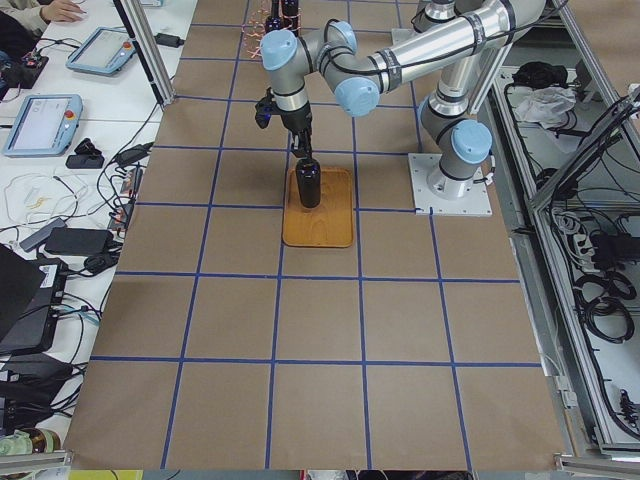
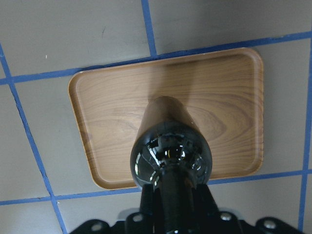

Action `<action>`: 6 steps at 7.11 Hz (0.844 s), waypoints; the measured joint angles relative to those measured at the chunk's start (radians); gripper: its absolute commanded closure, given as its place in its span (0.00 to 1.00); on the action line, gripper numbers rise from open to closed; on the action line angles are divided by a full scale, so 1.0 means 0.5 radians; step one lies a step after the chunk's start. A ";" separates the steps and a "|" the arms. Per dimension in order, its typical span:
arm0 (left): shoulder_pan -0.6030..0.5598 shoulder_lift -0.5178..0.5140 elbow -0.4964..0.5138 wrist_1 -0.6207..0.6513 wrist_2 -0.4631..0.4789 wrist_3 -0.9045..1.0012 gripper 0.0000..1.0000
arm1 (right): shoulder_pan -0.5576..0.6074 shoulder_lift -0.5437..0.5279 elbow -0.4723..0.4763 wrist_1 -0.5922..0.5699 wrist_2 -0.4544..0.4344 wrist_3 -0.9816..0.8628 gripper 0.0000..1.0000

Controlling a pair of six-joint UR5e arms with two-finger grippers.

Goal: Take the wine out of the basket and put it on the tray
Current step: 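Lay the bottle down on its side on the wooden tray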

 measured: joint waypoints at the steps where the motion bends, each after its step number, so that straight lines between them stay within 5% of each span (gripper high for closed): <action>1: 0.001 -0.010 -0.007 0.003 -0.002 -0.001 1.00 | 0.000 0.000 0.000 0.000 0.000 0.000 0.00; 2: 0.002 -0.017 -0.011 0.002 -0.004 0.001 0.99 | 0.000 0.000 0.000 0.000 0.000 0.000 0.00; 4: 0.002 -0.028 -0.016 -0.005 -0.002 0.002 0.15 | 0.000 0.000 -0.002 0.000 0.000 0.000 0.00; 5: 0.002 -0.030 -0.016 -0.009 0.001 -0.001 0.00 | 0.000 0.000 -0.001 0.000 0.000 0.000 0.00; 6: 0.002 -0.024 -0.015 -0.015 0.008 -0.004 0.00 | -0.001 0.000 -0.001 0.000 0.000 0.000 0.00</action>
